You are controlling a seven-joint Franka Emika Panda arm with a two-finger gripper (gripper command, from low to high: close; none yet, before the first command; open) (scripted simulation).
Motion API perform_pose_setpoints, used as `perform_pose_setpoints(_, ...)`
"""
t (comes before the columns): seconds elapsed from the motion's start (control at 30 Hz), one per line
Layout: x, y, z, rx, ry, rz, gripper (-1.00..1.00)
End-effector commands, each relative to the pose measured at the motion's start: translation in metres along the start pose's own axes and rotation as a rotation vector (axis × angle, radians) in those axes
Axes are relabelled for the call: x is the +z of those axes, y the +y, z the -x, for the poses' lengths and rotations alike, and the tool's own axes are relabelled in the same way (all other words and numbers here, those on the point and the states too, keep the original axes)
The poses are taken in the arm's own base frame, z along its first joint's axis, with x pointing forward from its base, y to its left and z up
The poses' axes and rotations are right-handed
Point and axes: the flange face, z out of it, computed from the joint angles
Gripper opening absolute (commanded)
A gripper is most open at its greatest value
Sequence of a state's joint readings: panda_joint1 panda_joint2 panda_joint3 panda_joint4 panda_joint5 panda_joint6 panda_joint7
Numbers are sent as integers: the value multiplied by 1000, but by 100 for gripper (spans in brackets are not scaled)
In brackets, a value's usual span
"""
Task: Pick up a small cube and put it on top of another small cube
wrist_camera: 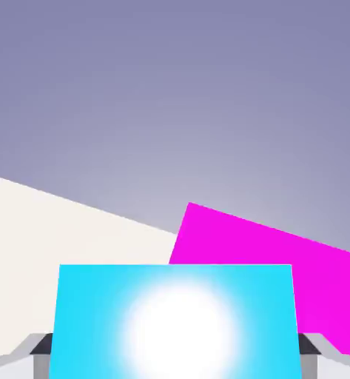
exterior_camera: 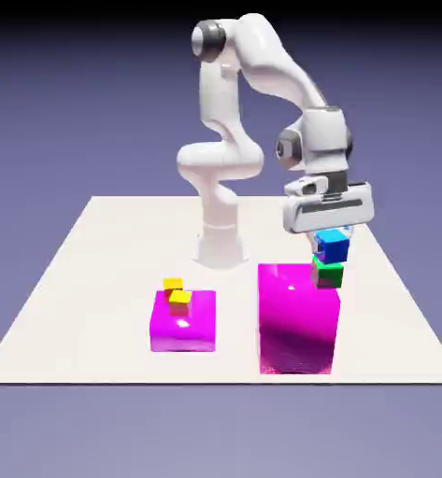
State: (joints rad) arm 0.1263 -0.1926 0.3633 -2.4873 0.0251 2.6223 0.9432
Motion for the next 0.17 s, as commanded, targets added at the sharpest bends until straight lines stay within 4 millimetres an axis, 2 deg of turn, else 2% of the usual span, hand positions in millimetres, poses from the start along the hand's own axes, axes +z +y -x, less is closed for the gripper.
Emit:
perform_pose_setpoints(0.0,-15,-2,-2,1,2,2,100)
perform_pose_setpoints(0.1,-63,-4,-5,0,1,1,100)
perform_pose_setpoints(0.13,-69,-4,-4,0,0,0,100)
